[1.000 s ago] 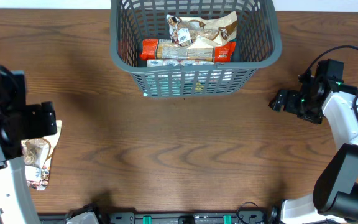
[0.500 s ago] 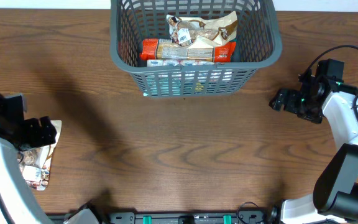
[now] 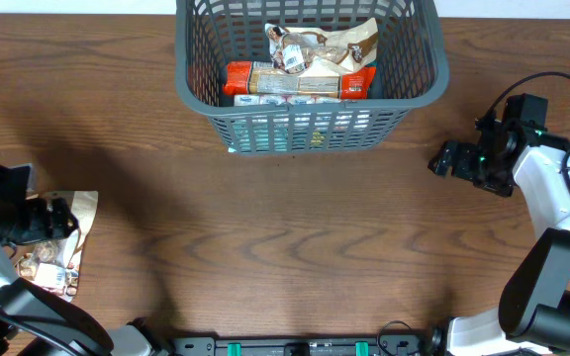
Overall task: Pack container
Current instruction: 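Grasp the second PanTree pouch with the left gripper and lift it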
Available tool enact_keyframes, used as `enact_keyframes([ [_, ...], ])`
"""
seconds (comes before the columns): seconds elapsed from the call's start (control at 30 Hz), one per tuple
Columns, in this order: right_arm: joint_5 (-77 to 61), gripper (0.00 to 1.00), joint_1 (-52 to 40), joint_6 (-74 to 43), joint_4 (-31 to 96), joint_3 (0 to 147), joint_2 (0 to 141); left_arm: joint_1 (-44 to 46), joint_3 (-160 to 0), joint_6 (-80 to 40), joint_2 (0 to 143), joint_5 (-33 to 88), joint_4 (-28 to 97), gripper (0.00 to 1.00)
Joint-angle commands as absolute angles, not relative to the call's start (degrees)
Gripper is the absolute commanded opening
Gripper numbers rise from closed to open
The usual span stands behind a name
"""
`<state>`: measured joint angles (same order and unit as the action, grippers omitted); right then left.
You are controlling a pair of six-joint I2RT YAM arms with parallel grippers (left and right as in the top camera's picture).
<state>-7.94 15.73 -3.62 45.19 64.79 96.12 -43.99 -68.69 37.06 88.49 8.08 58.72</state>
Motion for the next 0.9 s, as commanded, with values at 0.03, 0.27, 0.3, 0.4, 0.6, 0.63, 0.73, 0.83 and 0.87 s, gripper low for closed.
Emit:
enact_keyframes([
  [0.03,-8.1,0.99,15.7,-4.3,45.2,64.8,95.7,-47.0,-68.3,41.6,89.6,6.5,56.6,0.99],
  [0.27,-8.1,0.99,15.7,-5.8,45.0,64.8,95.7,-47.6,-68.3,46.1,93.9,6.4,53.3,0.99],
  [0.3,-8.1,0.99,15.7,-5.9,45.0,64.8,95.7,-47.6,-68.3,46.4,94.7,6.4,52.7,0.99],
  [0.4,-8.1,0.99,15.7,-6.2,45.0,64.8,95.7,-47.5,-68.3,46.5,97.6,6.4,50.6,0.99],
  [0.6,-7.9,0.99,15.7,-6.2,45.0,64.8,95.7,-47.5,-68.3,46.5,103.5,6.4,48.0,0.99],
  [0.63,-7.9,0.99,15.7,-6.2,45.0,64.8,95.7,-47.5,-68.3,46.5,104.4,6.4,47.7,0.99],
  [0.73,-7.9,0.99,15.7,-6.2,45.0,64.8,95.7,-47.4,-68.3,46.5,106.4,6.2,46.9,0.98],
  [0.83,-7.9,0.99,15.7,-6.3,45.0,64.8,95.7,-46.9,-68.3,46.5,107.6,5.3,46.4,0.92],
  [0.87,-7.9,0.99,15.7,-6.4,45.0,64.8,95.7,-46.5,-68.3,46.5,107.9,4.9,46.2,0.92],
])
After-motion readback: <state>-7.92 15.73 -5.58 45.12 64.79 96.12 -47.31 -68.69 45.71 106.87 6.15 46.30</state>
